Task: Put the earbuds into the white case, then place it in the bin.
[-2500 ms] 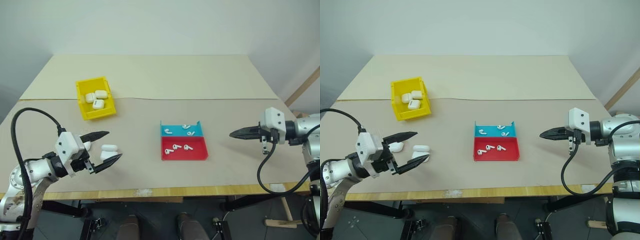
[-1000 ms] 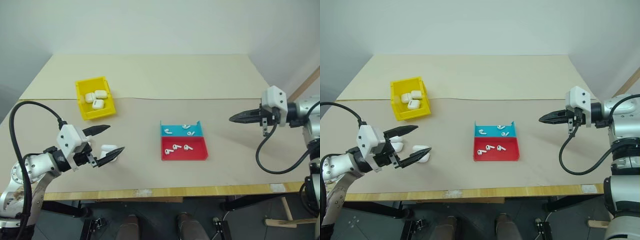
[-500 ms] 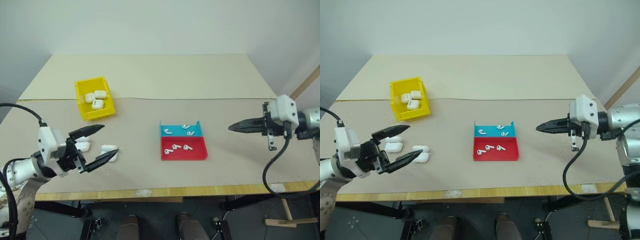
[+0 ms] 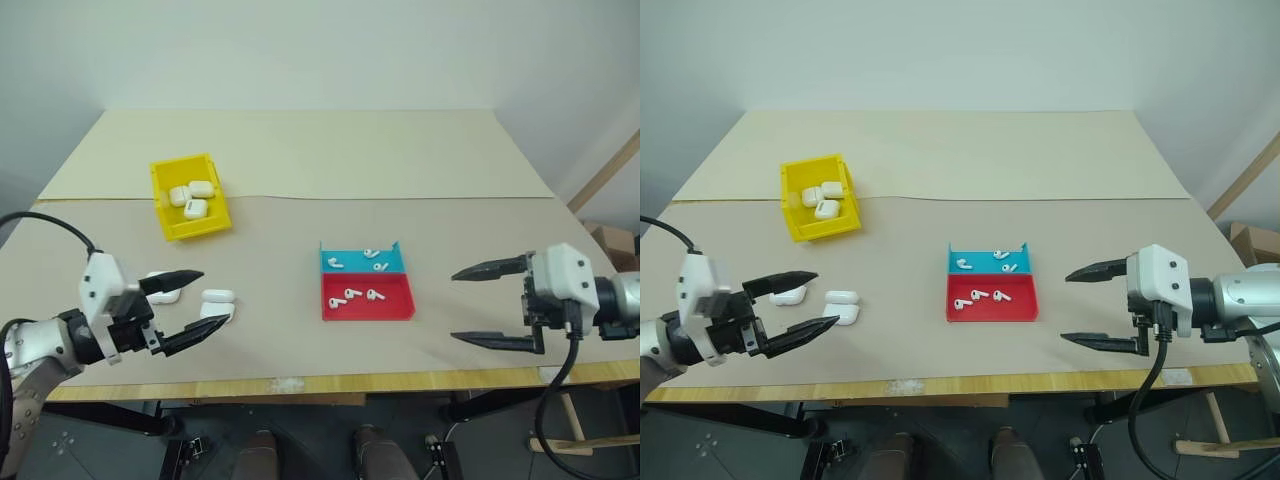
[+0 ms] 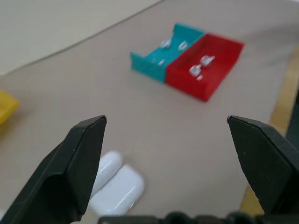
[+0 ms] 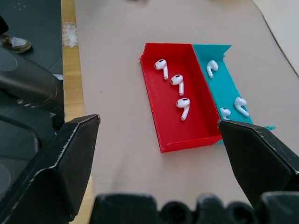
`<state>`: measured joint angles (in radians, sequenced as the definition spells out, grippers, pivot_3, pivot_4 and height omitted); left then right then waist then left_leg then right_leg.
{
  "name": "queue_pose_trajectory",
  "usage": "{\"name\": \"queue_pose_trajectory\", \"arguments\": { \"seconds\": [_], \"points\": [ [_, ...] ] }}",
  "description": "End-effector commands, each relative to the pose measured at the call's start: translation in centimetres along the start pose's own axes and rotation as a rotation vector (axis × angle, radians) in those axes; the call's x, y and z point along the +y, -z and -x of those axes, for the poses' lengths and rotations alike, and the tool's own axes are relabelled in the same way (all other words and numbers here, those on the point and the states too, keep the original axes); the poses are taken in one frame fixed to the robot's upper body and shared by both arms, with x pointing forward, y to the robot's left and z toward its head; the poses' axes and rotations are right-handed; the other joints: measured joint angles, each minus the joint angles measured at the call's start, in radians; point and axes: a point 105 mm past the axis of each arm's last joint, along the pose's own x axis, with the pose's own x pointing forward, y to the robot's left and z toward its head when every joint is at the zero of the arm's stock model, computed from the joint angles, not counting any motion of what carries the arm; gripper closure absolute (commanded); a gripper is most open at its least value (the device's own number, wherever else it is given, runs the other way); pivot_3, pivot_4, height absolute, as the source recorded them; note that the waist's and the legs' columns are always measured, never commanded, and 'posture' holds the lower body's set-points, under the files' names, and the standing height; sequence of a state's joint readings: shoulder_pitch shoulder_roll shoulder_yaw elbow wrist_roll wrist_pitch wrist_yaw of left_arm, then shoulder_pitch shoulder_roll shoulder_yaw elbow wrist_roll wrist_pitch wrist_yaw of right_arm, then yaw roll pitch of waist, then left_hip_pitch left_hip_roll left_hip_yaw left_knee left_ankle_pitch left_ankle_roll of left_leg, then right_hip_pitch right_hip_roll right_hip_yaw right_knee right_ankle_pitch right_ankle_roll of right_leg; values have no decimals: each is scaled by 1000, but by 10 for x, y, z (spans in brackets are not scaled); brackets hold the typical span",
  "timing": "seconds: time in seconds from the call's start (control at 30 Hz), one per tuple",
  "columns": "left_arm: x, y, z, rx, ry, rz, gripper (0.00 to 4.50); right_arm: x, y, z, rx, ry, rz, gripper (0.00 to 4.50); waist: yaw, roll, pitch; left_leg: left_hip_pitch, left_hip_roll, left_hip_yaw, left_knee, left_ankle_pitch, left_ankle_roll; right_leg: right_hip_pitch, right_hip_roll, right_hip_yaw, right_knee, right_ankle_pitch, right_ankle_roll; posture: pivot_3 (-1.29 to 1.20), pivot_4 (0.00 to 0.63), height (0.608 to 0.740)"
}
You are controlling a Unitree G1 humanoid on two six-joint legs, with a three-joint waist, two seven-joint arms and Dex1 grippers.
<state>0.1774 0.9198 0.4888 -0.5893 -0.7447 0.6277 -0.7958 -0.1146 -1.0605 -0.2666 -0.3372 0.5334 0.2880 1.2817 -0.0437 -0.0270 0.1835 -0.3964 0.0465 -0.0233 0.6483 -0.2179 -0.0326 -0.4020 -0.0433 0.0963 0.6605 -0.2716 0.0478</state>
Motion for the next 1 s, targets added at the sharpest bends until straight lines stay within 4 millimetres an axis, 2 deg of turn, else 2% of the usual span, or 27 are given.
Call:
{"name": "queue_pose_trajectory", "arguments": {
  "seconds": [0.03,0.13,0.3,0.47,0.67,0.8,1.0],
  "points": [
    [-5,-18,6,80,-90,-26,0,-5,-13,5,-14,65,29,25,0,-1,0,0,0,0,0,0,0,0,0,0,0,0,0,0,150,740],
    [-7,-22,6,193,-177,-75,0,-3,-10,3,-9,65,7,25,1,-1,0,0,0,0,0,0,0,0,0,0,0,0,1,0,150,740],
    [-2,-26,11,306,-297,-6,0,-3,-6,-2,-7,61,-23,25,1,-2,0,0,0,0,0,0,0,0,0,0,0,0,0,0,150,740],
    [-4,-26,13,480,-345,213,0,-7,-4,-7,7,47,-36,25,-2,-6,0,1,2,-1,0,0,0,-1,-1,0,1,1,-2,0,150,740],
    [-15,-11,-3,500,-355,296,0,-8,-4,-14,5,22,-52,25,2,-2,0,2,-1,1,-3,0,0,0,-1,1,2,0,-4,0,150,740],
    [-9,5,-8,488,-465,385,0,-5,-5,-16,6,16,-61,25,5,-2,0,2,-1,1,-3,0,0,-1,-1,1,1,0,-5,0,150,740],
    [-3,10,-20,472,-539,421,0,3,-3,-15,27,17,-88,25,20,-3,0,2,-1,1,-3,0,0,0,-1,1,1,0,-4,0,150,740]
  ]
}}
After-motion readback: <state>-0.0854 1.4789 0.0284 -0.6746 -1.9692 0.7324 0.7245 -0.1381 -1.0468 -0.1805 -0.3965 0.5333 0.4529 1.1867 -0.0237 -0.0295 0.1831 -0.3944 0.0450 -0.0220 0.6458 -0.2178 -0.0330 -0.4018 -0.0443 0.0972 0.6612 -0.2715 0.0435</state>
